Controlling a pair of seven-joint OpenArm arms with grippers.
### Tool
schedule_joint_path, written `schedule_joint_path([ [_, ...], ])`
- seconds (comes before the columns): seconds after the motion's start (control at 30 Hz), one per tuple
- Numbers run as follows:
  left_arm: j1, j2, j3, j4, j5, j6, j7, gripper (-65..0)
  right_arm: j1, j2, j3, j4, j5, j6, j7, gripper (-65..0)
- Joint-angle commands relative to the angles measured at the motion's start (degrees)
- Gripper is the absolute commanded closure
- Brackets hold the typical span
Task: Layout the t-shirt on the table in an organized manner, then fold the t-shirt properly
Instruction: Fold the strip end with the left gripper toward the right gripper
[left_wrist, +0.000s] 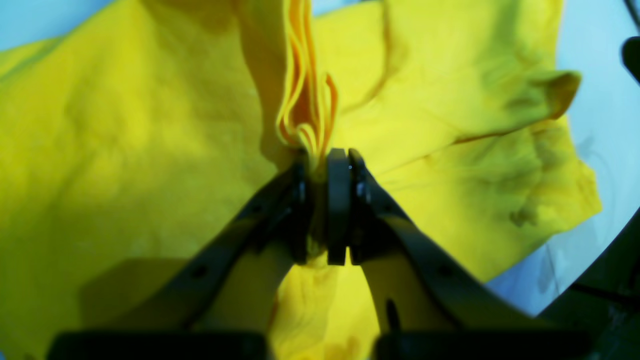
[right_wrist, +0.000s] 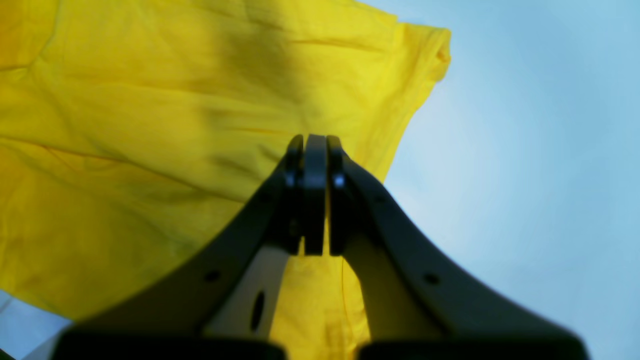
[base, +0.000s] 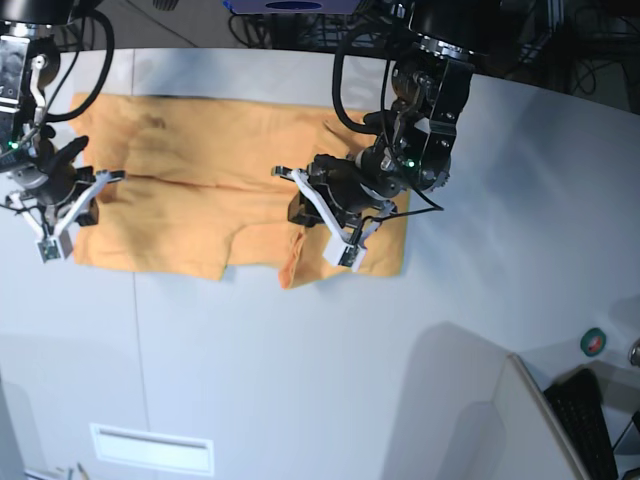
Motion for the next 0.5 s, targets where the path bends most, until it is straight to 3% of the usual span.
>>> schedule_joint_path([
  [0.0, -0.5, 0.3, 0.1, 1.0, -0.8, -0.4, -0.9, 0.0, 0.6, 0.7, 0.3, 0.8, 0.5, 0.2, 1.1, 0.0],
  [0.47, -1.7, 1.2, 2.8, 0.7, -0.7, -0.4, -0.8, 0.0, 0.6, 0.7, 0.5, 0.8, 0.5, 0.2, 1.1, 0.0],
])
